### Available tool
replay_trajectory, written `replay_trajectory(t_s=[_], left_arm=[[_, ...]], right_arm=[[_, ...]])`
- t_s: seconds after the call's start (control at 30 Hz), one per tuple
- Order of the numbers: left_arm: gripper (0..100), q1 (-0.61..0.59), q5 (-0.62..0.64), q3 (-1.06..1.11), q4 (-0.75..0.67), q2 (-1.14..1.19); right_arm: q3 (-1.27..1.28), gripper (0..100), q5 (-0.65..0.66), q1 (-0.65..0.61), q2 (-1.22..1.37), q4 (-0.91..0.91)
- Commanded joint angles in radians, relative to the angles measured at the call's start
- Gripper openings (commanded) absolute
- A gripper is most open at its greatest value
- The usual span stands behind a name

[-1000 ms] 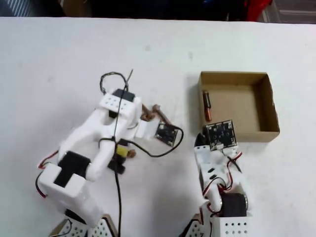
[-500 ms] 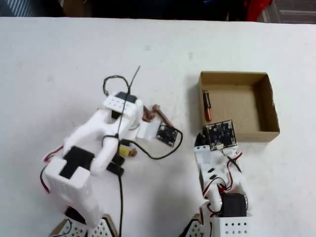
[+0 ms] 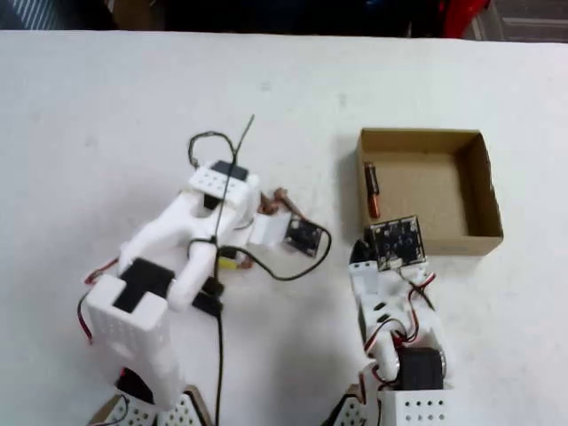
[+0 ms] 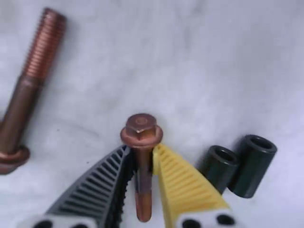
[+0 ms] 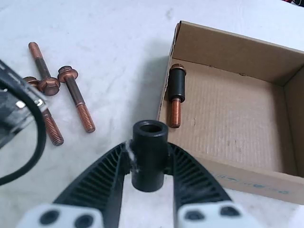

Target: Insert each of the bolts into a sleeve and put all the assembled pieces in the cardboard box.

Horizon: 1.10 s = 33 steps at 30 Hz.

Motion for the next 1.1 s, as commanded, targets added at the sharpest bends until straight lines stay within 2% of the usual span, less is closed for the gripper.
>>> replay_trajectory(t_s=[0.0,0.13,0.43,0.53,0.7,0.9,0.97,1.07], left_arm=[[4,0.013,0.13,-0.114,-0.009,0.001],[4,0.013,0.269,-0.176,-0.009,0.002],[4,0.004,0.669,-0.275,-0.003,-0.001],[4,-0.005,0.713,-0.275,-0.002,-0.001],[4,-0.065,0.71,-0.287,-0.011,-0.002],[2,-0.157,0.723,-0.342,-0.002,-0.002],[2,-0.173,0.769,-0.345,0.0,-0.002],[2,-0.165,0.916,-0.345,0.006,-0.002]], right_arm=[[-0.009,1.8,0.012,0.001,-0.013,-0.001],[0.0,1.8,0.012,0.001,-0.013,-0.005],[0.005,1.8,0.012,-0.024,-0.013,-0.007],[0.006,1.8,0.012,-0.036,-0.013,-0.007],[0.014,1.8,0.012,-0.036,-0.013,-0.01],[0.1,1.7,0.012,-0.038,-0.013,-0.156],[0.133,1.7,0.012,-0.038,-0.013,-0.214],[0.147,1.7,0.012,-0.047,-0.013,-0.242]])
